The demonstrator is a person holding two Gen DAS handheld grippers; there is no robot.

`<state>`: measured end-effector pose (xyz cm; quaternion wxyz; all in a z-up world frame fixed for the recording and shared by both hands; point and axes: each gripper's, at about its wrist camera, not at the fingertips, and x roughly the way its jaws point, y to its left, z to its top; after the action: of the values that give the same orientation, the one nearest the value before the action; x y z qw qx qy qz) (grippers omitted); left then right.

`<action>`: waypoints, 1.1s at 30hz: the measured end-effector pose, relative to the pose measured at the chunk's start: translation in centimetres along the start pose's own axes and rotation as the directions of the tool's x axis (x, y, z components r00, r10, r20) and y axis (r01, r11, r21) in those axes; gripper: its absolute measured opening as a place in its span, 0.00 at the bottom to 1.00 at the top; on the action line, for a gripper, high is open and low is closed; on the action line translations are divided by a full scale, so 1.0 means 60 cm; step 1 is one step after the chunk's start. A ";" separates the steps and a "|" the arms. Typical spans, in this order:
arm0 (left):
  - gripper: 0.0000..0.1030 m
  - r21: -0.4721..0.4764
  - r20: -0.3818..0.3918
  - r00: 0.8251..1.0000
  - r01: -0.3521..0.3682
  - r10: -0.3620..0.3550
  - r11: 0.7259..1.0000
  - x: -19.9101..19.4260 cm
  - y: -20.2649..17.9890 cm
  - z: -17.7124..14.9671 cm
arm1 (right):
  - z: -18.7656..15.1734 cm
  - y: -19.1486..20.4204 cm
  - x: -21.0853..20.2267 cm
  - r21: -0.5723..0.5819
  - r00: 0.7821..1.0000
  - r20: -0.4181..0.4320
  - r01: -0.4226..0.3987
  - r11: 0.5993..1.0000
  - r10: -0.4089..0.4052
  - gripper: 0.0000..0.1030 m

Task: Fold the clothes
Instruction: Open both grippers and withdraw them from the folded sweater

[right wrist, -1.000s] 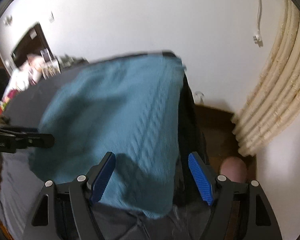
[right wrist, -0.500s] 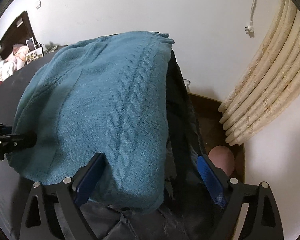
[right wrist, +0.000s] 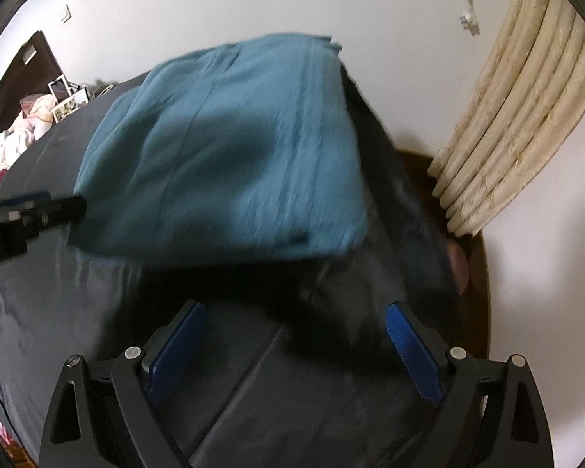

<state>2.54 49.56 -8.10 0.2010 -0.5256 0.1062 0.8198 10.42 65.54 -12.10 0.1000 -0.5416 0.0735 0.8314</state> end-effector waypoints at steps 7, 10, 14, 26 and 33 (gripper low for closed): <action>0.84 0.016 0.017 1.000 0.007 -0.007 1.000 -0.033 -0.012 -0.008 | -0.006 0.011 -0.020 -0.004 1.000 0.003 -0.009 1.000 0.009 0.92; 0.86 0.018 0.010 1.000 0.008 -0.008 1.000 -0.035 -0.019 -0.004 | 0.013 0.012 -0.041 0.004 0.999 0.038 -0.006 1.000 0.006 0.92; 0.86 0.028 0.025 1.000 -0.006 0.006 1.000 -0.053 -0.022 -0.009 | 0.028 0.015 -0.069 -0.002 0.997 0.081 -0.001 1.000 0.001 0.92; 0.86 -0.002 0.119 0.993 -0.021 0.021 1.000 -0.121 -0.028 0.007 | 0.038 0.026 -0.099 -0.029 0.991 0.132 0.001 1.000 0.003 0.92; 1.00 0.011 0.268 0.963 0.019 -0.022 1.000 -0.198 -0.033 0.023 | 0.044 0.029 -0.122 -0.035 0.985 0.175 0.007 0.999 -0.001 0.92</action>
<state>6.65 49.26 3.33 0.2242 -0.4101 0.0759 0.8808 10.53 63.83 -4.34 0.0978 -0.4685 0.0485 0.8767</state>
